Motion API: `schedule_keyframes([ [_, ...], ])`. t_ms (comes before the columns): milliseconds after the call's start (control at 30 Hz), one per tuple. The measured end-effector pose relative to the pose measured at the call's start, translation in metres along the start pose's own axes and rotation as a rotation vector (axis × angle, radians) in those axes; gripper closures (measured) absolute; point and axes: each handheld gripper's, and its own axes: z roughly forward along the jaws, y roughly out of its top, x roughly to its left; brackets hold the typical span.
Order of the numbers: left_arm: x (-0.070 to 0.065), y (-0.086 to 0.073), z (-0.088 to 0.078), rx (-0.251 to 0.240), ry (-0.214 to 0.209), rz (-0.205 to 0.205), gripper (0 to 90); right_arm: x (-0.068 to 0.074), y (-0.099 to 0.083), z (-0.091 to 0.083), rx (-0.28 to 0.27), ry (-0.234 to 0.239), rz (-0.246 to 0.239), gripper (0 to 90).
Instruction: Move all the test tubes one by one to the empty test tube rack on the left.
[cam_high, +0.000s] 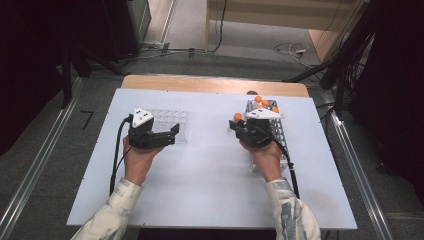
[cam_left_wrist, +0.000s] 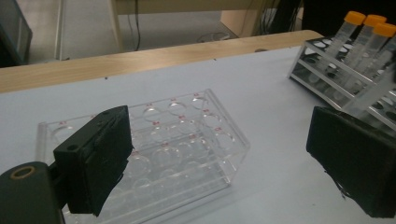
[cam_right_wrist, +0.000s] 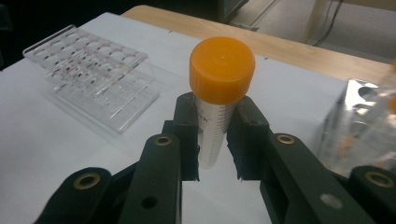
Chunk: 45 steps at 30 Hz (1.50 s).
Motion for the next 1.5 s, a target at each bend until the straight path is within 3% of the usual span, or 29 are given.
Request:
schedule_keyframes([
  [267,-0.018,-0.001,0.001,-0.01,-0.06,0.033,10.1,0.033,-0.005,0.031,0.038,0.059,-0.043,72.1],
  [533,-0.029,-0.003,0.004,-0.02,-0.11,0.056,12.7,0.054,-0.008,0.042,0.051,0.108,-0.074,72.1],
  [733,-0.037,-0.002,0.001,-0.056,-0.188,0.096,27.4,0.072,-0.01,0.051,0.065,0.143,-0.105,72.1],
  [900,-0.041,-0.007,0.008,-0.016,-0.228,0.141,36.0,0.087,-0.011,0.056,0.071,0.171,-0.129,72.1],
  [1067,-0.04,-0.008,0.009,-0.006,-0.227,0.161,47.5,0.092,-0.012,0.058,0.077,0.179,-0.145,72.1],
  [1167,-0.038,-0.01,0.012,0.021,-0.246,0.168,59.9,0.094,-0.012,0.059,0.078,0.184,-0.138,72.1],
  [1333,-0.039,-0.011,0.015,0.03,-0.264,0.168,68.7,0.094,-0.012,0.058,0.082,0.184,-0.137,72.0],
  [1500,-0.038,-0.011,0.014,0.031,-0.262,0.165,70.2,0.094,-0.012,0.058,0.084,0.186,-0.137,71.6],
])
